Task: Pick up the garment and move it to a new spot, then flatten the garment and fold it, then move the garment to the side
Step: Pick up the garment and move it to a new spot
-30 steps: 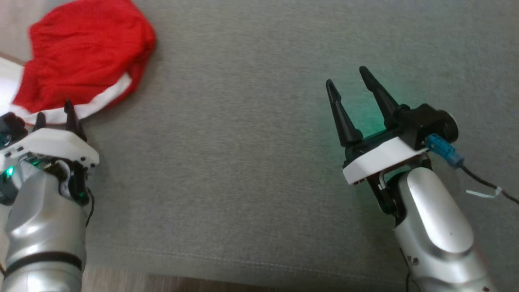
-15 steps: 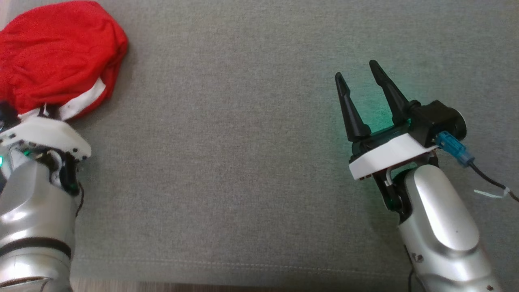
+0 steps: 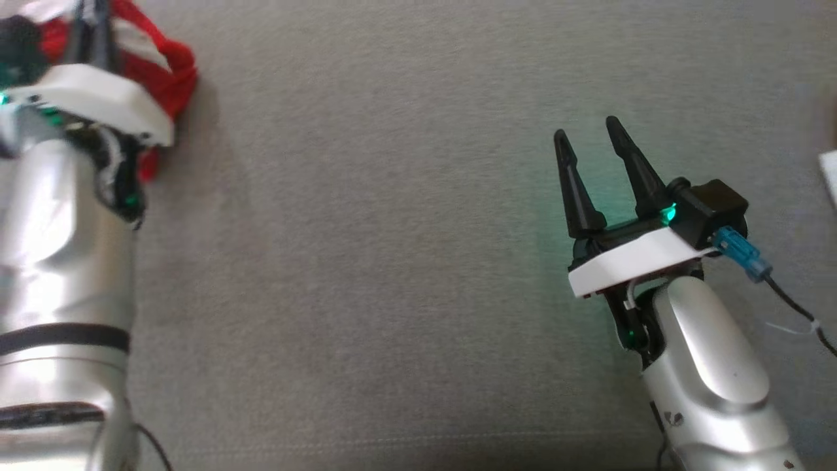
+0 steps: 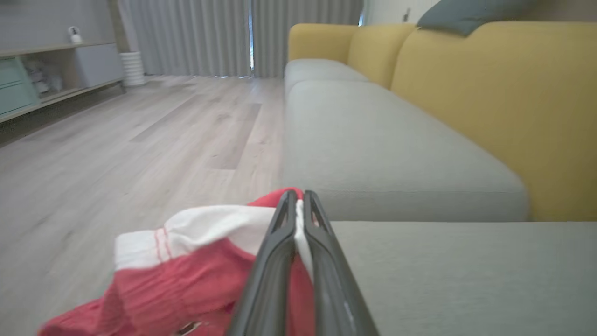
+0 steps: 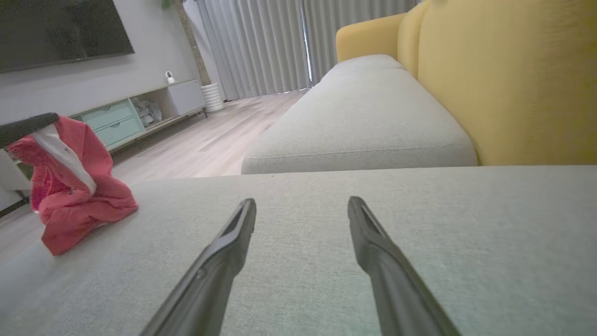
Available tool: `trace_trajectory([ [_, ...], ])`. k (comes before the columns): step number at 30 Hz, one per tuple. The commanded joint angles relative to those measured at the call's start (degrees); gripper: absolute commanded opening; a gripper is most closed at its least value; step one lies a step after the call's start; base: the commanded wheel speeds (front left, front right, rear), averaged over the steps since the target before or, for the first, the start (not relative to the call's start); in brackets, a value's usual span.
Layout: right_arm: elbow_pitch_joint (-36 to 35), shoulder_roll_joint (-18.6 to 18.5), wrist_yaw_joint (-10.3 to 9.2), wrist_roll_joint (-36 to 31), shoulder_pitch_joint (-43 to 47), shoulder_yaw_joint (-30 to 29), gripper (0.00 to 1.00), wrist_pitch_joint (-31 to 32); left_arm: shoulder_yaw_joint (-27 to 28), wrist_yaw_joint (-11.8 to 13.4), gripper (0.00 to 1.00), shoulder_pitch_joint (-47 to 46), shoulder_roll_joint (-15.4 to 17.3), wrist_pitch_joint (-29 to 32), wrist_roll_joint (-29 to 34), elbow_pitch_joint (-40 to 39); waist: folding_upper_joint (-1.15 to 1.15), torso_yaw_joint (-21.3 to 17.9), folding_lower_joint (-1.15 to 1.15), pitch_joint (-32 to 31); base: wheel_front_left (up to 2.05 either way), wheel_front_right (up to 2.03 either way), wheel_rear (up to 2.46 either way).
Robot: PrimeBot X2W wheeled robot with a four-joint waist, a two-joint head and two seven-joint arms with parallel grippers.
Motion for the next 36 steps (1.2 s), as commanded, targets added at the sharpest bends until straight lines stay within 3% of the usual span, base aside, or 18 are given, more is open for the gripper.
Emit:
trace_trajectory([
  [1, -1.0, 0.5, 0.37, 0.7, 0.4, 0.9, 1.0, -1.0, -0.2, -0.5, 0.0, -1.0, 0.6, -0.7, 0.3, -3.8, 0.0, -2.9, 0.0, -1.6, 0.0, 0.0, 0.0],
  [9, 1.2, 0.5, 0.37, 2.2, 0.8, 0.3, 1.0, -2.4, -6.4, -1.6, 0.0, 0.7, -6.1, -0.7, -0.8, -8.8, 0.0, -9.0, 0.0, -2.9, 0.0, 0.0, 0.0],
  [16, 2.3, 0.5, 0.37, 2.9, 1.0, 0.2, 1.0, -2.9, -14.9, -1.8, 0.0, 2.6, -7.6, -0.7, -6.4, -12.5, 0.0, -12.5, 0.0, -3.1, 0.0, 0.0, 0.0],
  [21, 2.8, 0.5, 0.37, 3.2, 1.1, 0.0, 1.0, -3.1, -25.8, 1.7, 0.0, 4.6, -7.6, -0.7, -15.3, -17.9, 0.0, -13.8, 0.0, -3.0, 0.0, 0.0, 0.0],
  [28, 3.4, 0.5, 0.37, 3.3, 1.2, -1.3, 1.0, -3.2, -36.2, 5.9, 0.0, 6.9, -7.7, -0.7, -19.4, -20.3, 0.0, -13.1, 0.0, -2.8, 0.0, 0.0, 0.0],
  [29, 3.3, 0.5, 0.37, 3.3, 1.2, -1.4, 1.0, -3.2, -36.5, 6.5, 0.37, 7.5, -7.7, -0.7, -19.7, -20.2, 0.0, -12.9, 0.0, -2.8, 0.0, 0.0, 0.0],
  [30, 3.2, 0.5, 0.37, 3.4, 1.1, -1.4, 1.0, -3.2, -36.3, 7.1, 0.84, 8.1, -7.7, -0.7, -19.9, -20.2, 0.0, -12.6, 0.0, -2.9, 0.0, 0.0, 0.0],
  [31, 3.1, 0.5, 0.37, 3.4, 1.2, -1.5, 1.0, -3.2, -36.0, 7.8, 1.0, 8.7, -7.7, -0.7, -19.8, -20.1, 0.0, -12.3, 0.0, -2.9, 0.0, 0.0, 0.0],
  [36, 2.9, 0.5, 0.37, 3.1, 1.7, -1.6, 1.0, -3.3, -32.9, 9.1, 1.0, 13.7, -7.5, -0.7, -18.2, -19.9, 0.0, -10.6, 0.0, -3.9, 0.0, 0.0, 0.0],
])
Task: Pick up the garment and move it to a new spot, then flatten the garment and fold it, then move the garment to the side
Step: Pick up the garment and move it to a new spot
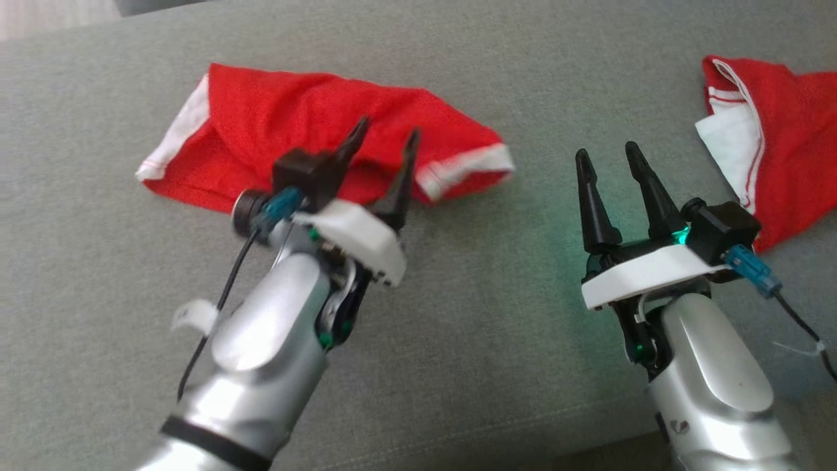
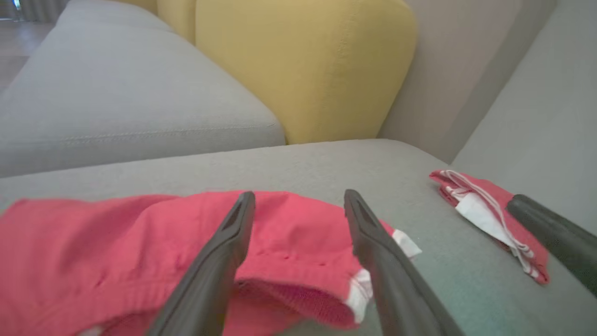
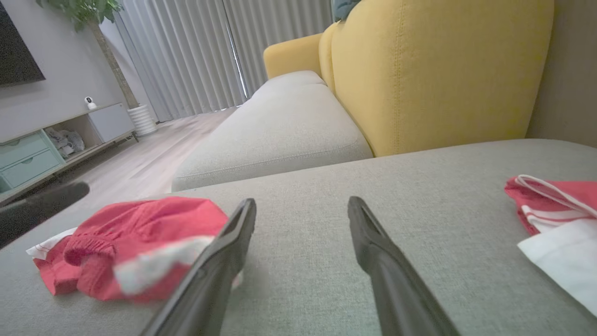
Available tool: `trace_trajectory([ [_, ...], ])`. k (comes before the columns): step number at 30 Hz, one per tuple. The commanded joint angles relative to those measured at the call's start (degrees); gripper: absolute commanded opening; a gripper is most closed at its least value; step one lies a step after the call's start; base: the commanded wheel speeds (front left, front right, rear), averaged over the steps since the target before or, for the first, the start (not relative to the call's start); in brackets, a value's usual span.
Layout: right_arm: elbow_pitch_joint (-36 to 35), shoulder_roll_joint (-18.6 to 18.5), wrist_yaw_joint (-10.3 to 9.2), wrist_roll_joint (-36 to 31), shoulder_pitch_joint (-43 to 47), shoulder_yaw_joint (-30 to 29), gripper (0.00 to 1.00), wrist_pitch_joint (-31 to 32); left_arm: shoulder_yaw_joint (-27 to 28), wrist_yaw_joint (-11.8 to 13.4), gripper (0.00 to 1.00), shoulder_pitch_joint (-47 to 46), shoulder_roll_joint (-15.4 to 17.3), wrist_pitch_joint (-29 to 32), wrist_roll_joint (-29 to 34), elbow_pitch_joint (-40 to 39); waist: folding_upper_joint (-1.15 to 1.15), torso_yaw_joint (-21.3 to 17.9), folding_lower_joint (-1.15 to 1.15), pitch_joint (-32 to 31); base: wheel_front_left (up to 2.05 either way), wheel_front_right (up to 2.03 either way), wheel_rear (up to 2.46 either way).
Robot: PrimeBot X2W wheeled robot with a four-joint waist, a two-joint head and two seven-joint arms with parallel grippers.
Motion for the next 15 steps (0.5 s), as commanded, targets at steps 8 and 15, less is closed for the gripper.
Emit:
trace_trajectory([
  [8, -1.4, 0.5, 0.37, -0.6, 1.6, 0.4, 1.0, -0.6, 11.1, 2.4, 1.0, 9.3, 2.4, -0.7, 4.2, -6.1, 0.0, 3.6, 0.0, -2.8, 0.0, 0.0, 0.0],
  [15, -0.6, 0.5, 0.37, -0.8, 2.6, 0.5, 1.0, -0.6, 18.9, 3.4, 1.0, 18.2, 2.5, -0.7, 9.7, -11.6, 0.0, 6.2, 0.0, -4.8, 0.0, 0.0, 0.0],
])
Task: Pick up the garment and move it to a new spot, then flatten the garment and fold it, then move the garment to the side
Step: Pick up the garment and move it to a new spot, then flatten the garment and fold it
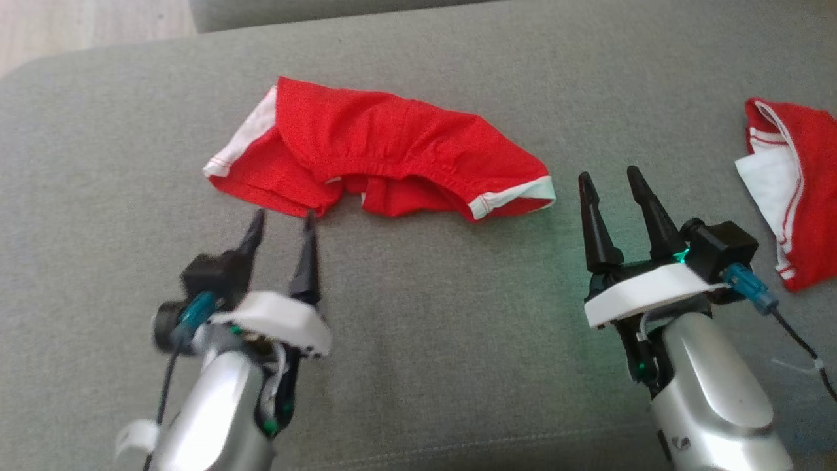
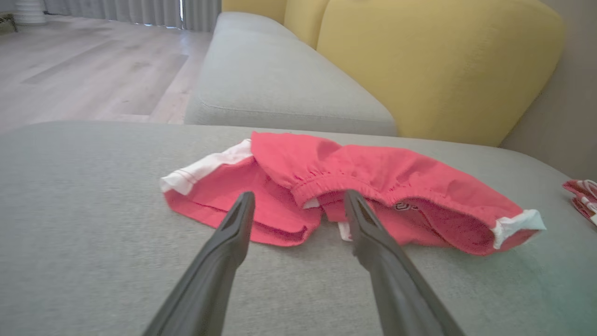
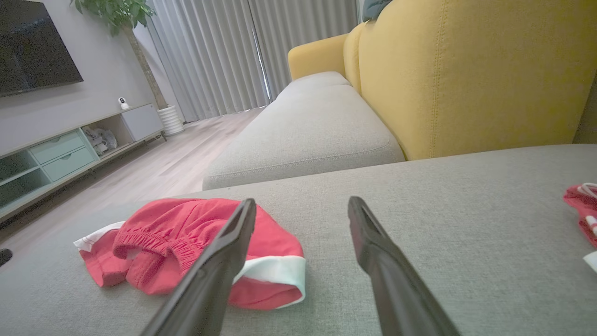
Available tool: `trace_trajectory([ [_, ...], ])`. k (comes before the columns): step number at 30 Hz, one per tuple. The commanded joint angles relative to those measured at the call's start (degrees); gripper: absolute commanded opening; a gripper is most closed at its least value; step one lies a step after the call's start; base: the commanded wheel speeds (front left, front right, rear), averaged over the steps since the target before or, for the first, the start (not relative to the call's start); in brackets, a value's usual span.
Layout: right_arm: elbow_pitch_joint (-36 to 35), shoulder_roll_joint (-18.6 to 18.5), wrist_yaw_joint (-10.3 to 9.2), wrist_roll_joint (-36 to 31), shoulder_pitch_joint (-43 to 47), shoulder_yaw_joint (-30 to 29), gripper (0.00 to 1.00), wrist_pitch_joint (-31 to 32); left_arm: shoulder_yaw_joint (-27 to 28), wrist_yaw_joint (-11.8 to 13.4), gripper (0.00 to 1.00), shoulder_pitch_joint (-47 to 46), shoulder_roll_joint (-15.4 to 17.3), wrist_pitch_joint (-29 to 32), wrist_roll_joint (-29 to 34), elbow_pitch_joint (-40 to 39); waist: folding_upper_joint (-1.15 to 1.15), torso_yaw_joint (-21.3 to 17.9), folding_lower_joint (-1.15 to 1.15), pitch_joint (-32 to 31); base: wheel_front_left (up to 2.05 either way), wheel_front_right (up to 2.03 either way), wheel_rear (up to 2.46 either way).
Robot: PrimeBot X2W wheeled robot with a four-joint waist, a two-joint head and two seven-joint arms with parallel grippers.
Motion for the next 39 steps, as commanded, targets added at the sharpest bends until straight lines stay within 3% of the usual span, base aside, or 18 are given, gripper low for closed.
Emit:
trace_trajectory([
  [1, -1.2, 0.4, 0.37, -0.5, 0.5, 1.4, 1.0, -0.6, 4.4, 0.7, 1.0, 0.9, 0.8, -0.7, 1.9, -4.0, 0.0, 1.0, 0.0, -1.2, 0.0, 0.0, 0.0],
  [6, -0.8, 0.4, 0.37, -0.3, 0.9, 2.3, 1.0, -0.6, 9.5, 1.4, 1.0, 6.4, 0.5, -0.7, 5.0, -8.2, 0.0, 1.6, 0.0, -1.9, 0.0, 0.0, 0.0],
  [16, -0.1, 0.4, 0.37, 0.0, 1.6, 2.6, 1.0, -0.6, 15.2, -0.6, 1.0, 13.5, -0.6, -0.7, 8.5, -10.9, 0.0, 2.4, 0.0, -2.1, 0.0, 0.0, 0.0],
  [29, 5.7, 0.4, 0.37, 1.3, -1.5, 8.2, 1.0, -0.1, 12.7, -1.5, 1.0, 11.3, -0.8, -0.7, 8.5, -10.8, 0.0, 7.4, 0.0, 0.5, 0.0, 0.0, 0.0],
  [39, 12.9, 0.4, 0.37, -0.9, -6.0, 6.3, 1.0, -0.4, 10.5, -0.9, 1.0, 10.4, -0.8, -0.7, 7.5, -11.7, 0.0, 11.9, 0.0, 3.5, 0.0, 0.0, 0.0],
])
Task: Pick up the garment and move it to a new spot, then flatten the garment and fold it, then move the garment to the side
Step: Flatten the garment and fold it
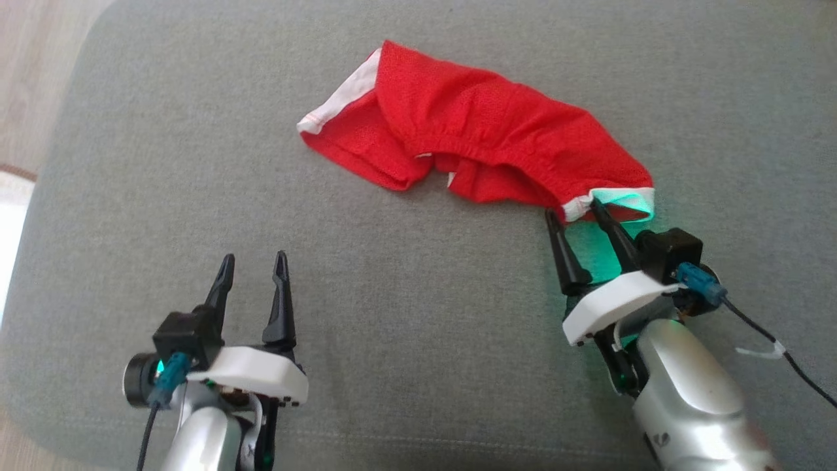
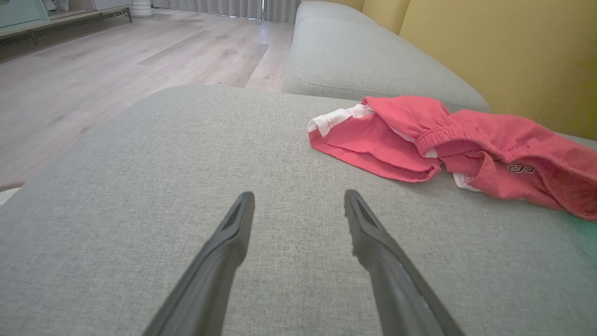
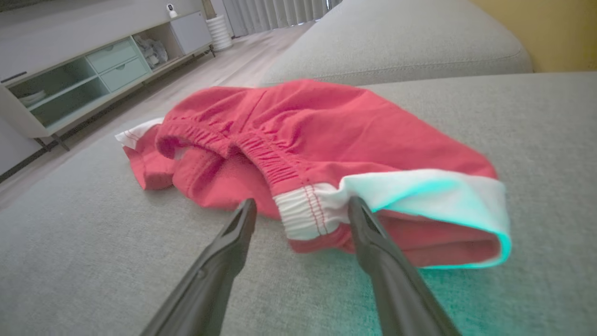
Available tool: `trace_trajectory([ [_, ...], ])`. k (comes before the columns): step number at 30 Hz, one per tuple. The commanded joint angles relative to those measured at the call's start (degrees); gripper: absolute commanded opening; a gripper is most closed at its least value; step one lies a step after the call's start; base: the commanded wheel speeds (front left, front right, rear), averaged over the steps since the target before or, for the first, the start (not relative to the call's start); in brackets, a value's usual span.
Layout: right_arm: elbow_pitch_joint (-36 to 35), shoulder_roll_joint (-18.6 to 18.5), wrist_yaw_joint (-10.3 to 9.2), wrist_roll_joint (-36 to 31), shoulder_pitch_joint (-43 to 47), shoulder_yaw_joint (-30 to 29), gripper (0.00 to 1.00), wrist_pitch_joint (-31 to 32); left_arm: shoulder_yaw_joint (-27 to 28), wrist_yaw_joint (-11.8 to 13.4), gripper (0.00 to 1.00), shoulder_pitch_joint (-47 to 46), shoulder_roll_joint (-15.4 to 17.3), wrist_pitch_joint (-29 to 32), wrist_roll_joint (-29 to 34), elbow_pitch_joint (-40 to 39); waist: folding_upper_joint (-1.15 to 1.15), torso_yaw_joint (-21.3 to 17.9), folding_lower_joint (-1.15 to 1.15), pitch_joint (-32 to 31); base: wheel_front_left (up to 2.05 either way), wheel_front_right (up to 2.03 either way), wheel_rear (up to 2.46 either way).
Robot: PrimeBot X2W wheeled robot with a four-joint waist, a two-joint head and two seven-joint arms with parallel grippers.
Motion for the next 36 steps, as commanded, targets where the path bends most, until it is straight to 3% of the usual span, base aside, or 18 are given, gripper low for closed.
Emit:
trace_trajectory([
  [1, -0.8, 0.4, 0.37, -0.6, -1.7, 0.7, 1.0, -0.5, 1.5, 0.5, 1.0, -2.2, 0.2, -0.7, -0.3, -2.0, 0.0, 0.6, 0.0, 0.6, 0.0, 0.0, 0.0],
  [6, 0.8, 0.4, 0.37, -1.6, -2.8, -0.3, 1.0, -0.6, 1.3, 0.8, 1.0, -2.9, 0.2, -0.7, -0.7, -2.6, 0.0, 1.0, 0.0, 2.0, 0.0, 0.0, 0.0],
  [7, 0.8, 0.4, 0.37, -1.5, -3.0, -0.5, 0.74, -0.6, 1.3, 0.9, 1.0, -3.1, 0.2, -0.7, -0.7, -2.6, 0.0, 0.9, 0.0, 2.2, 0.0, 0.0, 0.0],
  [9, 0.4, 0.4, 0.37, -1.1, -3.3, -1.0, 0.0, -0.7, 1.2, 0.8, 1.0, -3.3, 0.2, -0.7, -0.8, -2.7, 0.0, 0.6, 0.0, 2.4, 0.0, 0.0, 0.0],
  [20, -7.2, 0.4, 0.37, 2.2, -2.0, -4.3, 0.0, -0.7, 1.6, 0.4, 1.0, -3.1, 0.2, -0.7, -0.6, -2.1, 0.0, -3.6, 0.0, 0.2, 0.0, 0.0, 0.0],
  [27, -10.0, 0.3, 0.37, -3.3, -5.4, -12.6, 0.0, -0.7, 2.3, -0.4, 1.0, -2.1, 0.2, -0.7, 0.4, -1.3, 0.0, -7.9, 0.0, -2.0, 0.0, 0.0, 0.0],
  [36, -17.0, -6.7, 0.37, -8.7, -13.7, -24.4, 0.0, 3.3, 0.8, -0.4, 1.0, -1.6, 0.2, -0.7, -0.4, -0.6, 0.0, -9.3, 0.0, -3.6, 0.0, 0.0, 0.0],
])
